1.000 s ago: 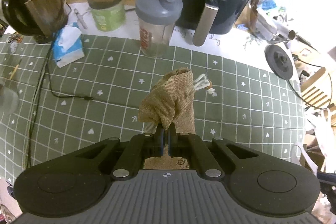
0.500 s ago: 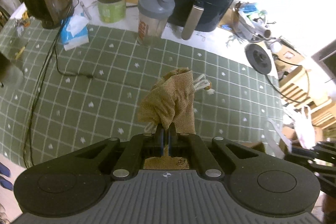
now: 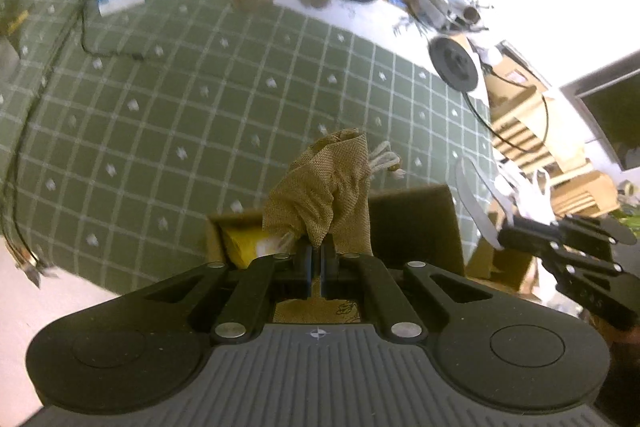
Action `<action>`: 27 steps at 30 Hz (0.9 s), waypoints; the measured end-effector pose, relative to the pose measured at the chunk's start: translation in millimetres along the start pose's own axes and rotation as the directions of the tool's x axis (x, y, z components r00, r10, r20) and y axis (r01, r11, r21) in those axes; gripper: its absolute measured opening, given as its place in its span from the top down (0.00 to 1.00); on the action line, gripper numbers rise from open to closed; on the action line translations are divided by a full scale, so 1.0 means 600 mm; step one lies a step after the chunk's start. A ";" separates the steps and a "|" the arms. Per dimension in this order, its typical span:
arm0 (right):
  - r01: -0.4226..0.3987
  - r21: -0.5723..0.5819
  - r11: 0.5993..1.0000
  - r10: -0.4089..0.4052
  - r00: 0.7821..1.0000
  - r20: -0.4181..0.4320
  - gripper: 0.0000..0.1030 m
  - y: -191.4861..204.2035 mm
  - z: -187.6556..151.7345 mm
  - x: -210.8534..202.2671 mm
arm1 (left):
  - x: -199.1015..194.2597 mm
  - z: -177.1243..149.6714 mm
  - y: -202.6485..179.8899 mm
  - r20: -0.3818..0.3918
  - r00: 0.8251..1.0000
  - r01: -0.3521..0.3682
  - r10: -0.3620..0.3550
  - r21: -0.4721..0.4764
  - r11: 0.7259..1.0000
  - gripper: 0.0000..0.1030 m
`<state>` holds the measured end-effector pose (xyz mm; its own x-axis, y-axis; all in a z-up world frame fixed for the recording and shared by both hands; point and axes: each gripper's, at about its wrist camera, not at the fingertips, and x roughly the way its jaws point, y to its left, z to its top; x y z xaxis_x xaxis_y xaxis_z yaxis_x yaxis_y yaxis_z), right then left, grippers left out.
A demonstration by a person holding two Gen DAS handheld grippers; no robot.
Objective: Organize soft objects
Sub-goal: 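Lift the pouch and white strap and carry them over the box with both grippers, then lower the pouch and strap into the box and open both grippers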
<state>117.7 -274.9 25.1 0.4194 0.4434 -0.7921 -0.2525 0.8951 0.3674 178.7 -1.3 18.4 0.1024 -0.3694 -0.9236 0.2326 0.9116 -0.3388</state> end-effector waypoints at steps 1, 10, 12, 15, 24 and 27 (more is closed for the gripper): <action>0.000 0.000 1.000 0.000 1.000 -0.001 0.87 -0.001 -0.002 -0.001 | 0.004 -0.005 -0.002 -0.010 1.000 0.010 -0.010 -0.007 1.000 0.96; -0.005 0.002 1.000 0.005 1.000 -0.002 0.87 -0.004 -0.016 -0.009 | 0.025 -0.019 -0.033 -0.033 0.995 0.098 -0.099 -0.024 0.995 0.88; -0.005 0.005 1.000 0.005 1.000 -0.004 0.87 -0.006 -0.020 -0.011 | 0.031 -0.020 -0.042 -0.033 0.994 0.108 -0.108 -0.005 0.994 0.69; -0.004 0.014 1.000 0.005 1.000 -0.005 0.87 -0.009 -0.029 -0.015 | 0.033 -0.033 -0.054 -0.001 0.996 0.089 -0.089 0.027 0.996 0.40; -0.007 0.047 0.999 0.008 1.000 -0.010 0.88 -0.021 -0.051 -0.025 | 0.031 -0.072 -0.033 0.091 0.996 0.003 -0.002 -0.012 1.000 0.39; -0.022 0.049 0.999 0.022 1.000 -0.007 0.87 -0.021 -0.054 -0.027 | 0.030 -0.086 -0.029 0.121 0.992 -0.021 0.024 -0.031 0.999 0.39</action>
<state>85.6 -294.6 17.5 0.4074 0.4630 -0.7872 -0.2190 0.8863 0.4080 126.6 -14.3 -1.5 0.2240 -0.3660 -0.9032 0.2003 0.9243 -0.3249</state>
